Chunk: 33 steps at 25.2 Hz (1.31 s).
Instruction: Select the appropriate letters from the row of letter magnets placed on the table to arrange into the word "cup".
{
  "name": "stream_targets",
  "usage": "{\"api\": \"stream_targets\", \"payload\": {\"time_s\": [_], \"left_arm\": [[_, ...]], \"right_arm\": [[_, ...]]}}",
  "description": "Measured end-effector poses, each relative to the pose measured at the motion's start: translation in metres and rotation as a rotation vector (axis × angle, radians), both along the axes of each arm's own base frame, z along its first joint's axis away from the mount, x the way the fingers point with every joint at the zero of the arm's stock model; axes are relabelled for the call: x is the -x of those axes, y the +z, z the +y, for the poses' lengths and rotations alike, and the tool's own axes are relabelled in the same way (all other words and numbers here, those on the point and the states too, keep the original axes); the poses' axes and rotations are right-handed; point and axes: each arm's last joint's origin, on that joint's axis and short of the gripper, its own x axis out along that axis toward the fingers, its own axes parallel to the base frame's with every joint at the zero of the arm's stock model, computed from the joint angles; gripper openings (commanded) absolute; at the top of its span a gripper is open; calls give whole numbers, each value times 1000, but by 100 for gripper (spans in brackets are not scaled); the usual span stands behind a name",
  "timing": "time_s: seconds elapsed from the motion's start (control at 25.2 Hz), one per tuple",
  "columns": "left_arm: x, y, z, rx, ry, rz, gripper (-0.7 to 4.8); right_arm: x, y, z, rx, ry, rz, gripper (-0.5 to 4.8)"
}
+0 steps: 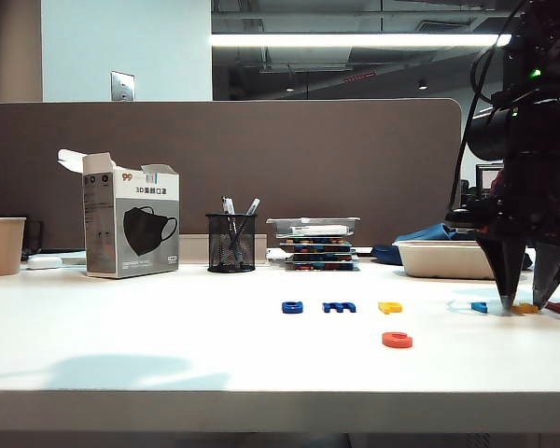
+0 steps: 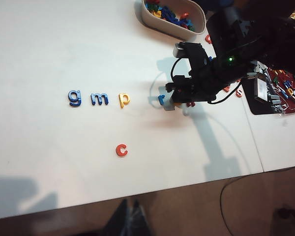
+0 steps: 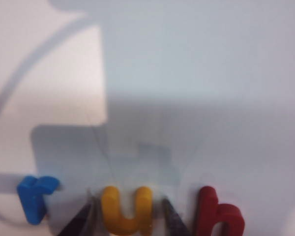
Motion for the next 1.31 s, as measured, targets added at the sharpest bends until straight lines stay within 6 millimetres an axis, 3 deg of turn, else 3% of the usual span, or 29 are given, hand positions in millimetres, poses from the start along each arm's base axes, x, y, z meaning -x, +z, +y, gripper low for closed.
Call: {"api": "stream_targets", "payload": {"time_s": [0.08,1.31], "left_arm": [[0,0,0,0,0,0,-5],[0,0,0,0,0,0,-5]], "right_arm": [[0,0,0,0,0,0,144],[0,0,-1,11,-2,1,116]]}}
